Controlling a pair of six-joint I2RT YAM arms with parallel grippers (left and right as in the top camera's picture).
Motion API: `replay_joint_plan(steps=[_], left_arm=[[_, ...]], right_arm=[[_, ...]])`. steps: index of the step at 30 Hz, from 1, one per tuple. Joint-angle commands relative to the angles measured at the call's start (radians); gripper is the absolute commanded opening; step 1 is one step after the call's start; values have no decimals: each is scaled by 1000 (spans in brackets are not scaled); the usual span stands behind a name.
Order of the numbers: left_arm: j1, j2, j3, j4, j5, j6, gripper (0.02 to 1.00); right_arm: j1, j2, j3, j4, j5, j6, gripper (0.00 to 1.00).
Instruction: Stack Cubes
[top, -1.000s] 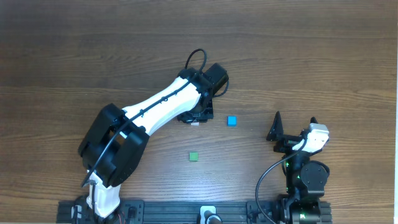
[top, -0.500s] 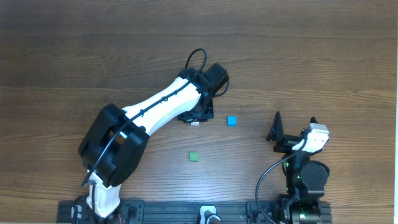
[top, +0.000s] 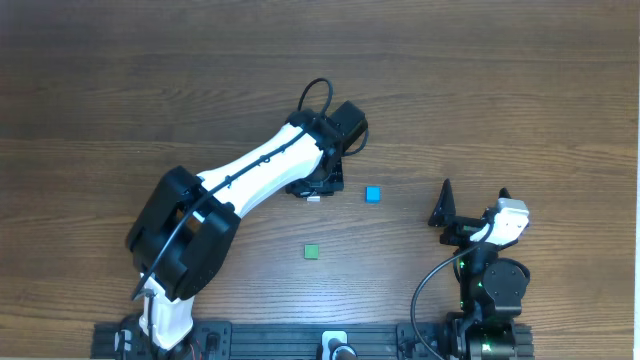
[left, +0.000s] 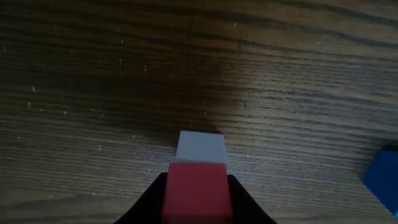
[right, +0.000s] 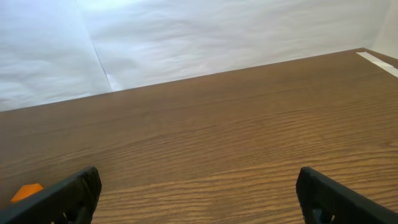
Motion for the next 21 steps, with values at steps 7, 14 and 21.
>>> replay_joint_plan(steps=[7, 14, 21], left_arm=[[6, 30, 11, 0, -8, -8, 82], [6, 30, 11, -1, -8, -8, 279], [6, 30, 11, -1, -8, -8, 481]], right_arm=[[3, -10, -11, 3, -8, -2, 991], [3, -10, -11, 3, -8, -2, 991], [3, -10, -11, 3, -8, -2, 991]])
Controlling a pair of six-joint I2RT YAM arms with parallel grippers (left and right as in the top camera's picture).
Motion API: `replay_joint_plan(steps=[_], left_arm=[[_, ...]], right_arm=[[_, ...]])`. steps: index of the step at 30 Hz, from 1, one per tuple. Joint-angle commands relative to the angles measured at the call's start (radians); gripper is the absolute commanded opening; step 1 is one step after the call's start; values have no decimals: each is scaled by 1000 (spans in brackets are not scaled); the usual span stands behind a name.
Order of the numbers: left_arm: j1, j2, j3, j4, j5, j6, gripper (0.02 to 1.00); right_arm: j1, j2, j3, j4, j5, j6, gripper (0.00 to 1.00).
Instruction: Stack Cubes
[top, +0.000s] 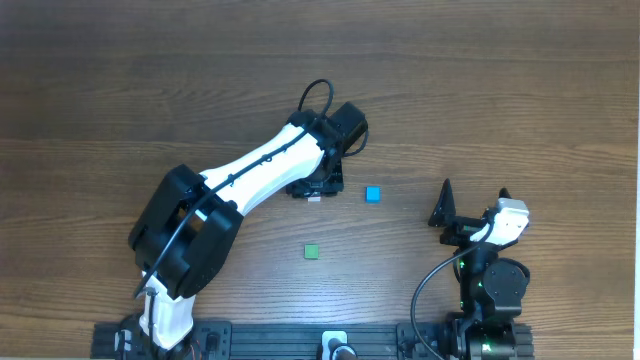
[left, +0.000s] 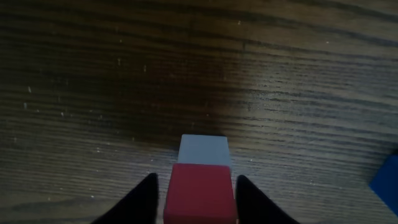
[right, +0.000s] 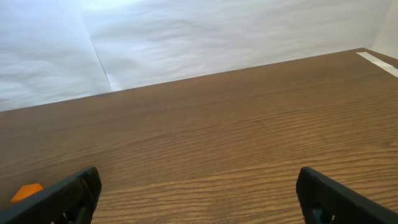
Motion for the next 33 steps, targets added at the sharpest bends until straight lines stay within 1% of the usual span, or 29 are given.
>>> replay_joint_plan(steps=[1, 7, 11, 13, 17, 18, 25, 29, 33], left_arm=[[6, 21, 11, -1, -8, -6, 494], [6, 21, 11, -1, -5, -6, 544], [6, 20, 11, 0, -1, -6, 610], [6, 14, 11, 0, -1, -7, 660], [16, -35, 16, 0, 6, -40, 825], [23, -47, 25, -2, 18, -39, 838], [103, -19, 265, -85, 21, -2, 840], [145, 72, 426, -104, 22, 74, 829], [166, 159, 504, -107, 25, 100, 820]], right_arm=[[3, -10, -11, 3, -8, -2, 993], [3, -10, -11, 4, -8, -2, 991], [3, -10, -11, 3, -8, -2, 991], [3, -10, -11, 3, -8, -2, 991], [3, -10, -11, 3, -8, -2, 993], [3, -10, -11, 3, -8, -2, 993], [3, -10, -11, 3, -8, -2, 987], [3, -10, -11, 3, -8, -2, 993], [3, -10, -11, 3, -8, -2, 991]])
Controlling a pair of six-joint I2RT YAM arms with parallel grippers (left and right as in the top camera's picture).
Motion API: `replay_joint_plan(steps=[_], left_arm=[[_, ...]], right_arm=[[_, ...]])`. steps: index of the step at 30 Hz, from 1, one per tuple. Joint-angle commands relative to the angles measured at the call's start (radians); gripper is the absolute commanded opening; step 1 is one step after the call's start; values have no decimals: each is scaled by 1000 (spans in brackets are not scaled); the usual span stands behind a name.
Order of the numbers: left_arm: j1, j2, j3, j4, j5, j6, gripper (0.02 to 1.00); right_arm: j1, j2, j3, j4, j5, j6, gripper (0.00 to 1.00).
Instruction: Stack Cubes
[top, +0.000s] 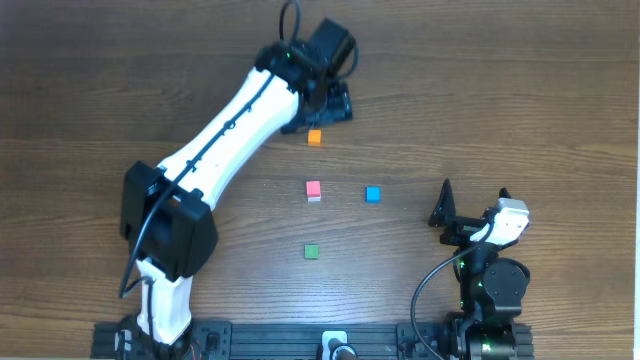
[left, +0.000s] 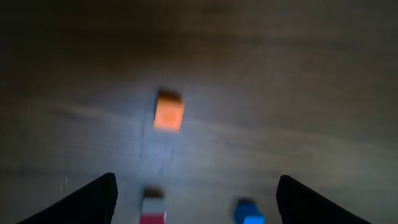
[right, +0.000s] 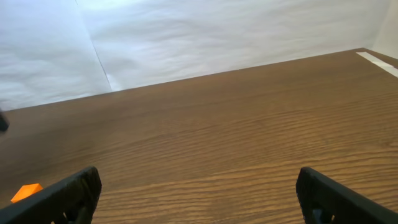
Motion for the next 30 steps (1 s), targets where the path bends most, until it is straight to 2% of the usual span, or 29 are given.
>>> replay_joint_plan(steps=[1, 15, 24, 30], left_arm=[[22, 125, 52, -10, 5, 61, 818], [11, 251, 51, -40, -6, 141, 752], [8, 270, 51, -3, -9, 237, 746], [10, 293, 51, 1, -13, 244, 739]], right_arm=[[3, -10, -11, 3, -8, -1, 991], [3, -10, -11, 3, -8, -1, 991], [3, -10, -11, 3, -8, -1, 993], [3, -10, -11, 3, -8, -1, 991]])
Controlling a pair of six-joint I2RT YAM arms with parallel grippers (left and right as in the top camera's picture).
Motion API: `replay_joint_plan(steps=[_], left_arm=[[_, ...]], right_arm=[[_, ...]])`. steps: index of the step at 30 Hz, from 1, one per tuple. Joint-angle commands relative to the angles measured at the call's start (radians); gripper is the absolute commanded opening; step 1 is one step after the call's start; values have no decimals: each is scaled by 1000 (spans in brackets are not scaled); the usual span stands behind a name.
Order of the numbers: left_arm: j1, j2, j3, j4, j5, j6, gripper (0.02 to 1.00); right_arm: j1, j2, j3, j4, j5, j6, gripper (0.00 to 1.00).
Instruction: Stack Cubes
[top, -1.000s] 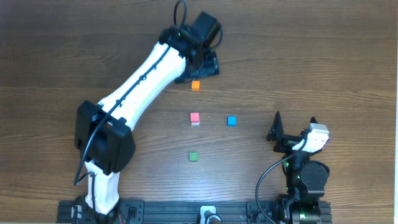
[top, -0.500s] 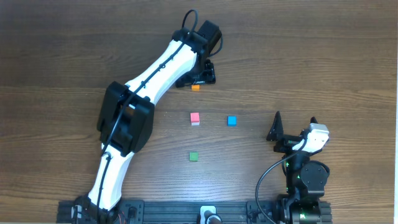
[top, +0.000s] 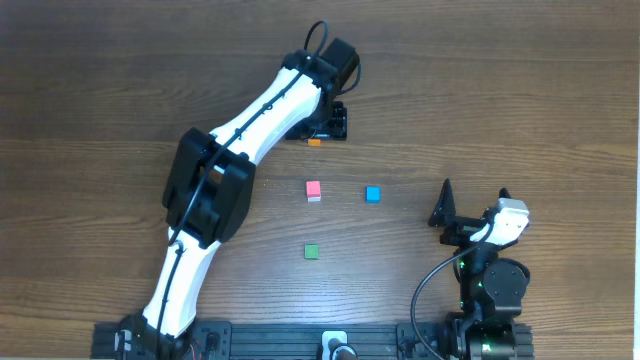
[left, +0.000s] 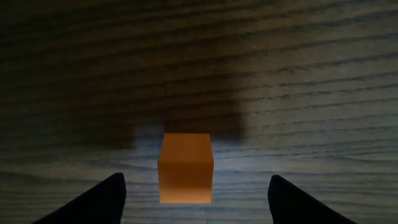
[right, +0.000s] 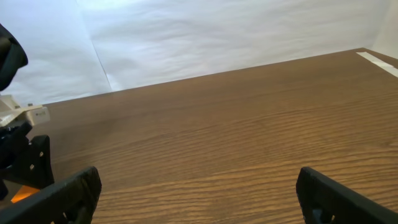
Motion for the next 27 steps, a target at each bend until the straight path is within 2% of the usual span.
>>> replay_joint_plan(steps=[1, 14, 27], left_arm=[[1, 38, 2, 8, -12, 32, 737], [1, 63, 2, 35, -17, 18, 656], [12, 63, 2, 27, -30, -35, 443]], right_arm=[[3, -10, -11, 3, -8, -1, 993], [3, -10, -11, 3, -8, -1, 993], [3, -10, -11, 3, -8, -1, 991]])
